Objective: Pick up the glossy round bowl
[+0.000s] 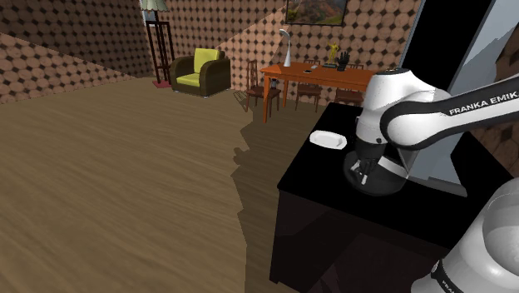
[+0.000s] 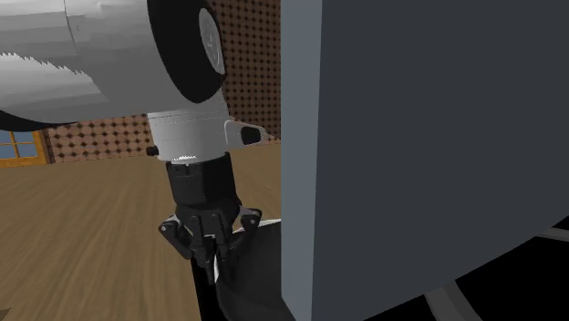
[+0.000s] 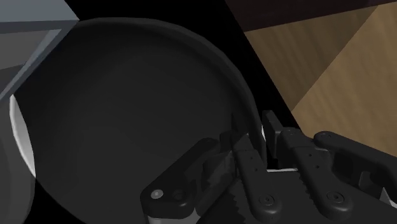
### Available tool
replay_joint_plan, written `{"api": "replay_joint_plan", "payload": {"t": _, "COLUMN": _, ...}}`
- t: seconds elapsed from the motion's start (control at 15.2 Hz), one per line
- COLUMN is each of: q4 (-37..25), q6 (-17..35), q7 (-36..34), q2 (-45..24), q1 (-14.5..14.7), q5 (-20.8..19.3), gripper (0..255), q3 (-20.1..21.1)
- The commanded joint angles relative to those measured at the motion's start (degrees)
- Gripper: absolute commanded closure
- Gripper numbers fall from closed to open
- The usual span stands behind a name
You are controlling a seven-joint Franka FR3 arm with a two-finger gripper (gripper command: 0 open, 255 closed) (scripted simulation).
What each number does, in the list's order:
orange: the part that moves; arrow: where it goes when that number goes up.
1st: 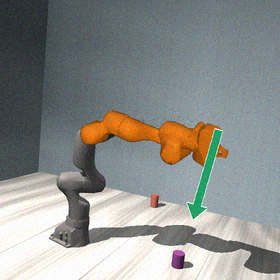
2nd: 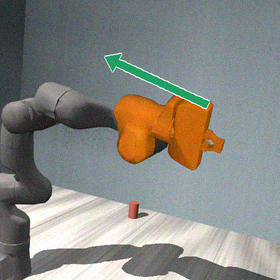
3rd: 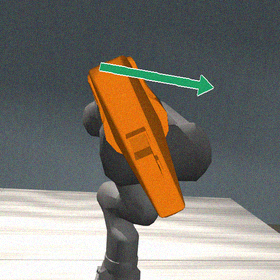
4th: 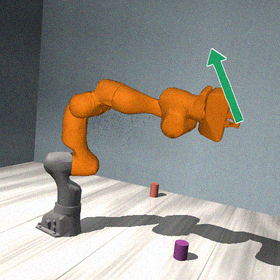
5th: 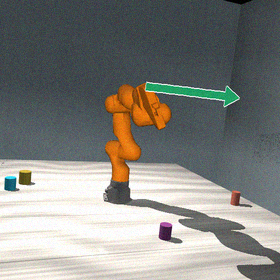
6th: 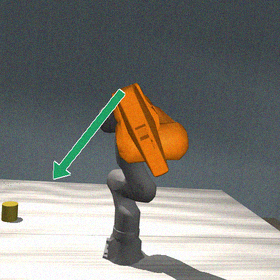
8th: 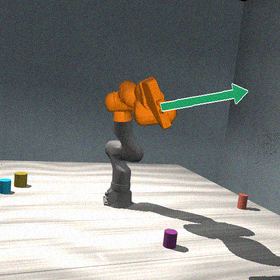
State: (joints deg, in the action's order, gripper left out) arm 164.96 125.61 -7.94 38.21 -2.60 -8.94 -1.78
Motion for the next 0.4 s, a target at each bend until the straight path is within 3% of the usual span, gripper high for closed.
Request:
{"api": "replay_joint_plan", "payload": {"t": 0.0, "q4": -0.9, "q6": -2.2, "q7": 0.2, "q2": 1.3, "q1": 0.1, "q5": 0.2, "gripper": 255, "q3": 0.1}}
{"api": "replay_joint_plan", "payload": {"t": 0.33, "q4": -2.6, "q6": -5.4, "q7": 0.6, "q2": 2.8, "q1": 0.3, "q5": 0.6, "gripper": 255, "q3": 0.1}}
